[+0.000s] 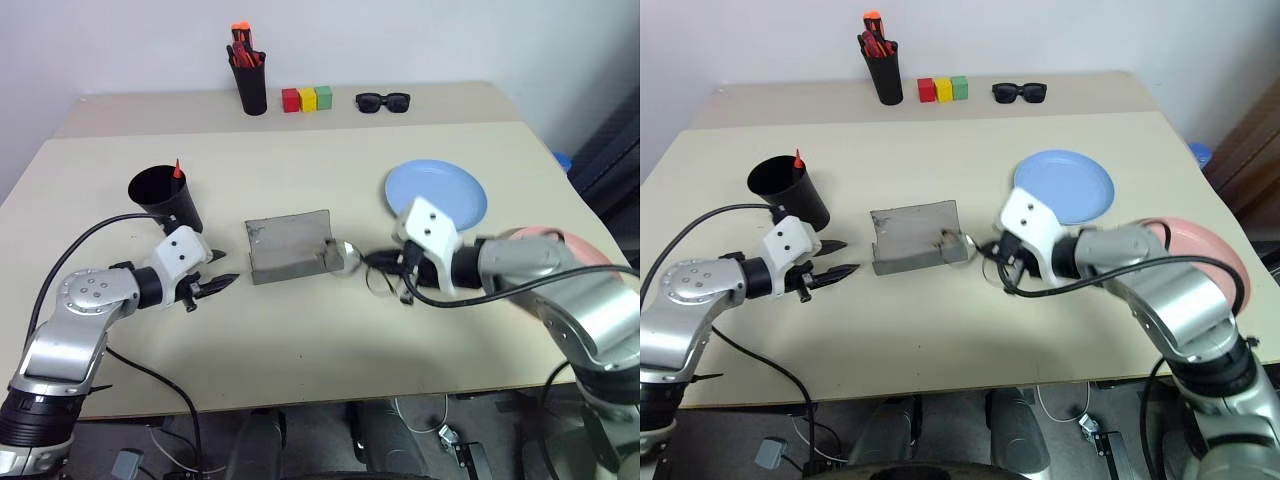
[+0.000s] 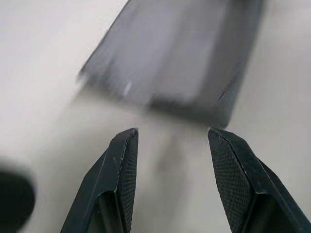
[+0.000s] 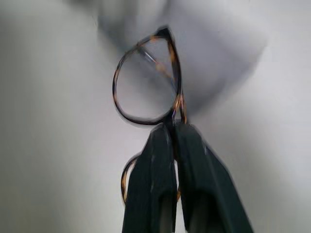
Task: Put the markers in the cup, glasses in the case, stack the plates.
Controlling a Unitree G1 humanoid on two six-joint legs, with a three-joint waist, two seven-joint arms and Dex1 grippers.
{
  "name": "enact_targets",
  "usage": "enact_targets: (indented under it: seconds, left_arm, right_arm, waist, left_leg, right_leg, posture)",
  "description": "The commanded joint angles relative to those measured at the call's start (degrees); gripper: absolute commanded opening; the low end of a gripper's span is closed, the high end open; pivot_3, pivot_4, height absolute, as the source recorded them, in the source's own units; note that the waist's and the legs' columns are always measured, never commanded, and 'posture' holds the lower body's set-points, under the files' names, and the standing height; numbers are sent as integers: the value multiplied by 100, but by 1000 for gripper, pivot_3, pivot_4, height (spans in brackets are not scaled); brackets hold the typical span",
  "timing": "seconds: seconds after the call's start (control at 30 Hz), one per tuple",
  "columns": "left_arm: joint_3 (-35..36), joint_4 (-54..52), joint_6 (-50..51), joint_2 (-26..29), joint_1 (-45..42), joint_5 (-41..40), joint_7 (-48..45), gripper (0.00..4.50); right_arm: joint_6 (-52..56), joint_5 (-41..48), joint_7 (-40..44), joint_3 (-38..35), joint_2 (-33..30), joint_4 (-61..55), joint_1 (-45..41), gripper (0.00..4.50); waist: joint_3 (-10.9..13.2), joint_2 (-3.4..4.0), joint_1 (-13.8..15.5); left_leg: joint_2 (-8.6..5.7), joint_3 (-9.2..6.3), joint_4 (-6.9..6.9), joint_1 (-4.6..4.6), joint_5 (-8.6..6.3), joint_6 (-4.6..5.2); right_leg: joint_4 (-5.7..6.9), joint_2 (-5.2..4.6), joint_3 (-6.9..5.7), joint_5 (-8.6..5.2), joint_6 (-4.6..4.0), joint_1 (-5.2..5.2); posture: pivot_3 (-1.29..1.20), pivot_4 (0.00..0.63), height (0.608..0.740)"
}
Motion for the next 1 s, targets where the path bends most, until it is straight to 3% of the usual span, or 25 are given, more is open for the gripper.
enact_targets:
  seconds: [0.03,0.13,0.3,0.47,0.63,0.73,0.87,0.97,1.0]
  left_arm:
    - [400,-202,86,29,279,-194,136,2302]
    - [541,-307,179,8,533,-284,241,2302]
    - [726,-582,362,-36,883,-350,514,2302]
    - [826,-943,421,-59,1145,-442,664,2302]
    - [901,-1065,413,-145,1108,-704,674,2302]
    - [826,-1083,381,-142,982,-821,638,2302]
    - [876,-1003,594,-316,516,-1287,691,2302]
    - [730,-886,1030,-492,-45,-1655,816,1406]
    - [504,-787,1121,-537,-293,-1574,900,913]
  right_arm:
    - [-1273,-970,162,815,408,1006,-860,76]
    - [-2208,-1801,107,1485,1043,2252,-1566,76]
    - [-3128,-2328,78,1805,2147,3882,-1998,76]
    - [-3703,-2631,754,2001,2072,4067,-1761,76]
    - [-3477,-2615,1273,1914,1917,3771,-1489,76]
    - [-3300,-2620,1357,1831,1968,3696,-1438,972]
    - [-3171,-2788,905,1573,2079,3618,-1428,2898]
    - [-3117,-2747,762,1259,2032,3355,-1367,2966]
    - [-3025,-2687,772,1135,1982,3190,-1307,2966]
  waist:
    - [-1,-2,-7]
    - [-1,-2,-49]
    - [-1,-2,-41]
    - [0,-1,-4]
    - [0,0,15]
    - [0,0,-27]
    - [0,-1,-35]
    - [0,-1,3]
    - [-1,-2,15]
  left_leg:
    - [-1,0,1,-2,0,0]
    - [-1,2,1,-3,0,0]
    - [-1,0,-7,-8,0,-1]
    - [-2,-1,-7,-12,0,-1]
    - [-2,-2,-4,-3,0,-1]
    - [-2,-2,-2,-1,0,-1]
    - [-2,-3,-2,-1,0,-1]
    - [-2,-3,0,-3,0,-1]
    - [-2,-4,1,-4,0,-1]
  right_leg:
    - [-1,-1,0,0,-1,0]
    - [-4,-3,1,14,-23,0]
    - [-2,-3,0,23,-7,-5]
    - [-1,-5,0,25,-3,-8]
    - [4,-2,0,17,-21,-4]
    - [10,-1,0,18,-21,-6]
    - [13,-1,0,19,-19,-6]
    - [13,-1,0,27,-5,-4]
    - [12,-1,0,27,-4,-4]
  posture:
    - [0,150,740]
    - [0,150,740]
    - [0,150,740]
    - [0,150,740]
    - [0,150,740]
    - [0,150,740]
    - [0,150,740]
    - [0,150,740]
    - [0,150,740]
